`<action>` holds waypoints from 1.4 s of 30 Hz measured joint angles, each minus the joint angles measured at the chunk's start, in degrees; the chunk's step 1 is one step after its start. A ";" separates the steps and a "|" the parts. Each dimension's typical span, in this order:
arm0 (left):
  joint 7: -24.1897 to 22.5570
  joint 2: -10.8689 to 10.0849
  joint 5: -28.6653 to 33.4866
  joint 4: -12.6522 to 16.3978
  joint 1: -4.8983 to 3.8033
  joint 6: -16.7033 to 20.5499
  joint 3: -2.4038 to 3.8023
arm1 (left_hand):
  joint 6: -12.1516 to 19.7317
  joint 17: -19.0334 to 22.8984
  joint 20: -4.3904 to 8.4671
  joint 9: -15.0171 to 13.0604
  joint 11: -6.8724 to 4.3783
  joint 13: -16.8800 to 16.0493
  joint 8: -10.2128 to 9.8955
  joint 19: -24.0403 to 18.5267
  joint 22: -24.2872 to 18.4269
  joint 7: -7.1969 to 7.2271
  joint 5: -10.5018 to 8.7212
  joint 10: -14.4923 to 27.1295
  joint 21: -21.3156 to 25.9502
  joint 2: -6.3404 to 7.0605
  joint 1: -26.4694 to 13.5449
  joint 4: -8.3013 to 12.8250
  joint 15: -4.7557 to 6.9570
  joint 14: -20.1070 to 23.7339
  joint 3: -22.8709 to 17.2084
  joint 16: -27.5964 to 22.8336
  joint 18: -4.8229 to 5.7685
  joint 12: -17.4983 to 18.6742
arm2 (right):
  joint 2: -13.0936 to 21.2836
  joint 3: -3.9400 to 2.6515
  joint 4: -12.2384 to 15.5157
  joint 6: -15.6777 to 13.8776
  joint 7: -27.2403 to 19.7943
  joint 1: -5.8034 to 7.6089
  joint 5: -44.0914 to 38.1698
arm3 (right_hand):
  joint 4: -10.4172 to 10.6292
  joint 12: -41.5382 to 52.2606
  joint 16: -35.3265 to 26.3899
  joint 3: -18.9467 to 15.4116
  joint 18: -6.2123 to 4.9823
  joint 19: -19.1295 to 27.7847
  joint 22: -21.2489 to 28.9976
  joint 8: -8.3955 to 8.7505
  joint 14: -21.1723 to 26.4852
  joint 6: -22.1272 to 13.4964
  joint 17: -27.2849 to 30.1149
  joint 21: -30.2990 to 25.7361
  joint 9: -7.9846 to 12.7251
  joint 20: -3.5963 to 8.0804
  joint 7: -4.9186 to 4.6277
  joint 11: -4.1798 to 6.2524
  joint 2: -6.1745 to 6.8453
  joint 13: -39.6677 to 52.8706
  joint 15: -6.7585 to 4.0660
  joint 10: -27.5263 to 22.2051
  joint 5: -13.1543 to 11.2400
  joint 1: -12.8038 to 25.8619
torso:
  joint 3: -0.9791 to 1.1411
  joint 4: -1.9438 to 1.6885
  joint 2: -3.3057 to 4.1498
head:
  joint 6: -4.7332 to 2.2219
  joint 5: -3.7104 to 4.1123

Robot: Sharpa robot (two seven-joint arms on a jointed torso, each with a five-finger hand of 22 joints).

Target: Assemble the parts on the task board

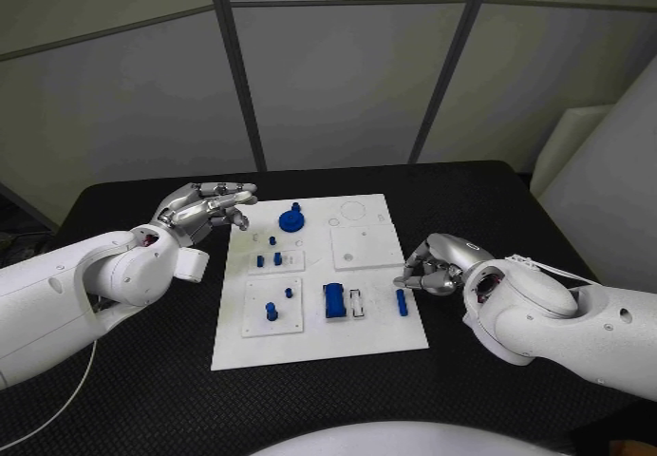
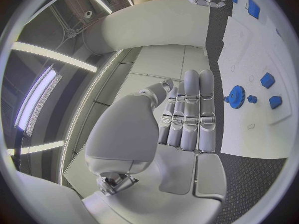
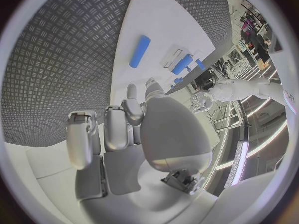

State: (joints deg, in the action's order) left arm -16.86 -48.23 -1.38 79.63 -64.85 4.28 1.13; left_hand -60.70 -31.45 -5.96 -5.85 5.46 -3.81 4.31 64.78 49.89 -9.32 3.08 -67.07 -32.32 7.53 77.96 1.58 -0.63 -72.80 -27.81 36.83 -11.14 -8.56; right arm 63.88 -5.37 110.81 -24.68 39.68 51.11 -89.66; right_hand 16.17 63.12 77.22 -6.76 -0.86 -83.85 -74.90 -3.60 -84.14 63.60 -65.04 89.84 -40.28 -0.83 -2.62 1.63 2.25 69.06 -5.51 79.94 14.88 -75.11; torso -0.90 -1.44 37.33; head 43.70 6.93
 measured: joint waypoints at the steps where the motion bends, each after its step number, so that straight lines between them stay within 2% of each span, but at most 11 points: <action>1: 0.00 -0.01 0.00 0.00 0.00 0.00 0.00 | 0.00 0.00 0.00 0.00 0.00 0.00 0.00 0.00 0.00 0.00 0.00 0.00 0.00 0.00 0.00 0.00 0.00 0.00 0.00 0.00 0.00 0.00 | 0.01 0.01 0.00 0.28 0.04 -0.17 -0.38 | -0.09 -0.01 0.00 -0.09 0.00 0.00 0.00 0.00 0.00 0.00 0.00 0.00 0.03 0.00 0.00 0.00 0.00 0.00 0.00 0.00 0.15 0.00 | 0.00 -0.01 -0.02 | 0.02 0.01; 11: 0.00 0.01 0.00 -0.07 0.00 0.01 0.00 | 0.00 0.00 0.00 0.00 0.00 0.00 0.00 0.00 0.00 0.00 0.00 0.00 0.23 0.00 0.00 0.00 0.00 0.00 0.00 0.00 0.00 0.00 | -0.44 0.07 0.08 4.19 0.26 -1.78 -3.06 | 0.50 -0.35 0.00 -1.93 0.01 0.00 0.00 0.00 0.00 1.06 -0.20 0.00 0.87 0.00 0.18 0.00 0.52 0.01 0.00 0.00 0.16 1.52 | 0.03 -0.03 -0.03 | 0.38 -0.02; 17: 0.00 0.10 0.00 -0.20 0.00 0.01 0.00 | 0.00 0.00 0.00 -0.01 0.00 0.00 0.00 0.00 -0.04 0.00 0.00 0.00 0.23 0.00 0.00 0.00 0.00 0.00 0.00 0.00 0.00 0.00 | -0.87 0.07 0.43 6.17 0.30 -3.29 -3.92 | 0.63 -0.35 0.00 -2.52 0.00 0.00 0.00 -0.01 0.00 1.25 -0.20 0.00 1.06 0.00 -0.02 0.00 0.81 0.01 0.00 0.00 0.15 2.55 | 0.03 0.02 -0.02 | 0.62 -0.12; 25: 0.01 0.09 0.00 -0.39 0.00 0.00 0.00 | 0.00 0.00 0.00 -0.01 0.00 0.00 0.00 0.00 -0.04 0.00 0.00 0.00 0.23 0.00 0.00 0.00 0.00 0.00 0.00 0.00 0.00 0.00 | -1.42 -0.12 0.26 6.90 0.29 -3.70 -4.78 | 0.63 -0.35 0.00 -2.52 0.00 0.00 0.00 -0.39 0.00 1.52 -0.19 0.00 1.00 0.00 0.16 0.00 0.75 0.05 0.00 0.00 0.15 2.60 | 0.00 0.02 0.01 | 0.82 -0.25; 31: 0.01 0.10 0.00 -0.45 0.01 0.00 0.00 | 0.00 0.00 0.00 -0.01 0.00 0.00 0.00 0.00 -0.03 0.00 0.00 0.00 0.22 0.00 0.00 0.00 0.00 0.00 0.00 0.00 0.00 0.00 | -2.72 -0.24 -0.79 6.74 0.15 -3.72 -5.79 | -0.79 -0.35 0.00 -1.09 0.00 0.00 0.00 -0.50 0.00 1.85 -0.28 0.00 0.99 0.01 0.22 0.00 -1.03 0.16 0.00 0.00 -0.12 -1.49 | -0.02 0.02 0.01 | 1.03 -0.28; 34: 0.01 0.12 0.00 -0.45 0.01 -0.01 0.00 | 0.00 0.00 0.00 -0.01 0.00 0.00 0.00 0.00 -0.03 0.00 0.00 0.00 0.23 0.00 0.00 0.00 0.00 0.00 0.00 0.00 0.00 0.00 | -3.42 -0.29 -1.28 6.49 0.08 -3.72 -6.37 | -1.33 -0.35 0.00 -0.55 0.00 0.00 0.00 -0.20 0.00 2.07 -0.34 0.00 0.98 0.01 0.38 0.00 -1.16 0.20 0.00 0.00 -0.13 -3.19 | -0.02 0.01 0.01 | 1.08 -0.32; 36: 0.01 0.13 0.00 -0.46 0.01 -0.01 0.00 | 0.00 0.00 0.00 -0.01 0.00 0.00 0.00 0.00 -0.03 0.00 0.00 0.00 0.23 0.00 0.00 0.00 0.00 0.00 0.00 0.00 -0.01 0.00 | -3.96 -0.34 -1.61 6.32 0.01 -3.72 -6.91 | -2.06 -0.35 0.00 -0.31 0.00 0.00 0.00 -0.16 0.00 2.13 -0.48 0.00 0.98 0.01 0.32 0.01 -1.18 0.24 0.00 -0.02 1.19 -4.41 | -0.02 -0.04 0.02 | 1.14 -0.35; 40: 0.01 0.12 0.00 -0.46 0.01 -0.02 -0.01 | 0.00 0.00 0.00 -0.01 0.00 0.00 0.00 0.00 -0.03 0.00 0.00 0.00 0.23 0.00 0.00 0.00 0.00 0.00 0.00 0.00 0.00 0.00 | -4.57 -0.39 -1.80 6.27 -0.15 -3.69 -7.71 | -3.95 -0.40 0.00 0.95 0.00 -0.19 0.00 0.28 0.16 2.40 -0.91 0.00 1.12 0.19 0.57 0.22 -1.04 0.46 -0.12 -0.21 8.28 -7.56 | -0.03 -0.09 0.03 | 1.20 -0.35; 42: 0.02 0.09 0.00 -0.45 0.01 -0.02 -0.01 | 0.00 0.00 0.00 -0.01 0.00 0.00 0.00 0.00 -0.04 0.00 0.00 0.00 0.23 0.00 0.00 0.00 0.00 0.00 0.00 0.00 0.00 -0.01 | -4.66 -0.39 -1.80 6.27 -0.20 -3.69 -7.93 | -4.36 -0.40 0.00 0.88 0.00 -0.22 0.00 0.04 0.32 2.56 -1.07 0.00 2.06 0.23 0.73 0.34 -0.60 0.32 -0.15 -0.31 11.11 -8.00 | -0.03 -0.09 0.03 | 1.25 -0.42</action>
State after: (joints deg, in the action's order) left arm -16.84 -48.14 -1.38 79.18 -64.85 4.26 1.12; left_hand -60.70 -31.46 -5.96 -5.86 5.46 -3.81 4.31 64.78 49.84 -9.32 3.08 -67.07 -32.09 7.53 77.96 1.58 -0.62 -72.80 -27.81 36.83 -11.14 -8.56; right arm 59.22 -5.76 109.01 -18.41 39.48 47.42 -97.59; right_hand 11.81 62.71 77.22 -5.88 -0.86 -84.07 -74.90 -3.57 -83.82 66.16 -66.11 89.84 -38.23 -0.59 -1.89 1.98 1.64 69.38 -5.66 79.63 25.98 -83.11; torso -0.93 -1.53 37.36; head 44.95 6.51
